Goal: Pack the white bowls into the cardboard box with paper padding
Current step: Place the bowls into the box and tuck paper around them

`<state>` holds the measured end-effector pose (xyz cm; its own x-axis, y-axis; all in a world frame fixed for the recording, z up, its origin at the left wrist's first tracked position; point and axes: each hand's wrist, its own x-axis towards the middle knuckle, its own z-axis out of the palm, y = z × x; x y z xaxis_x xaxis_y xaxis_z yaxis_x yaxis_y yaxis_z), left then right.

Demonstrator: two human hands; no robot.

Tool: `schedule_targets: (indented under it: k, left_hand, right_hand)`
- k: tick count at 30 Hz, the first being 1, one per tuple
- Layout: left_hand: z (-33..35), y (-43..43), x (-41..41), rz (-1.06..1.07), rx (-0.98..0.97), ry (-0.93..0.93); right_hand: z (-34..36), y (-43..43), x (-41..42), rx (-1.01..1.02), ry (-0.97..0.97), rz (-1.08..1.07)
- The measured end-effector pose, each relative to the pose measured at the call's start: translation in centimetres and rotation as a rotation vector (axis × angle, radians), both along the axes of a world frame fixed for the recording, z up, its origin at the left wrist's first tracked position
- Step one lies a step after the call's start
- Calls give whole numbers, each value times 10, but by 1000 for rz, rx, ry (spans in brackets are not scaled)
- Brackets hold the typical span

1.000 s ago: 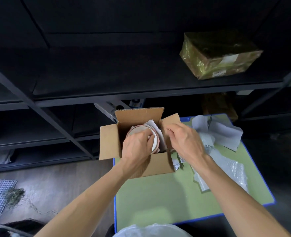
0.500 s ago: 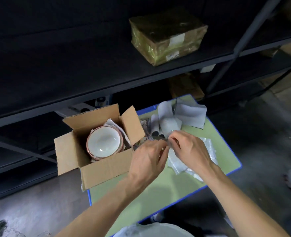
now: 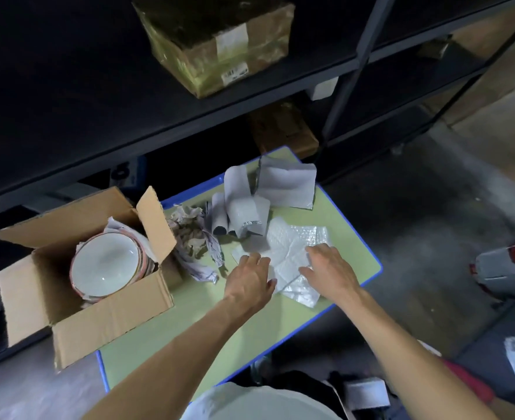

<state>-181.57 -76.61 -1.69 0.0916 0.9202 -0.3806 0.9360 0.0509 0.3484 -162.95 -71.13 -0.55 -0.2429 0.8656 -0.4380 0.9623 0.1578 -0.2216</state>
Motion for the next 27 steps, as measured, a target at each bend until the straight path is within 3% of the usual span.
schedule_targets:
  k: [8, 14, 16, 20, 27]
  left_hand:
    - [-18, -1, 18, 37, -63, 24]
    - [-22, -1, 21, 49, -50, 43]
    - [-18, -1, 21, 51, -25, 46]
    - [-1, -5, 23, 67, 73, -5]
    - [42, -1, 11, 78, 351, -59]
  right_hand:
    - [-33, 14, -9, 33, -30, -81]
    - [-24, 21, -14, -65, 101, -190]
    - [-12, 23, -13, -146, 200, -264]
    - [18, 21, -9, -372, 584, -496]
    - [70, 21, -16, -385, 859, -484]
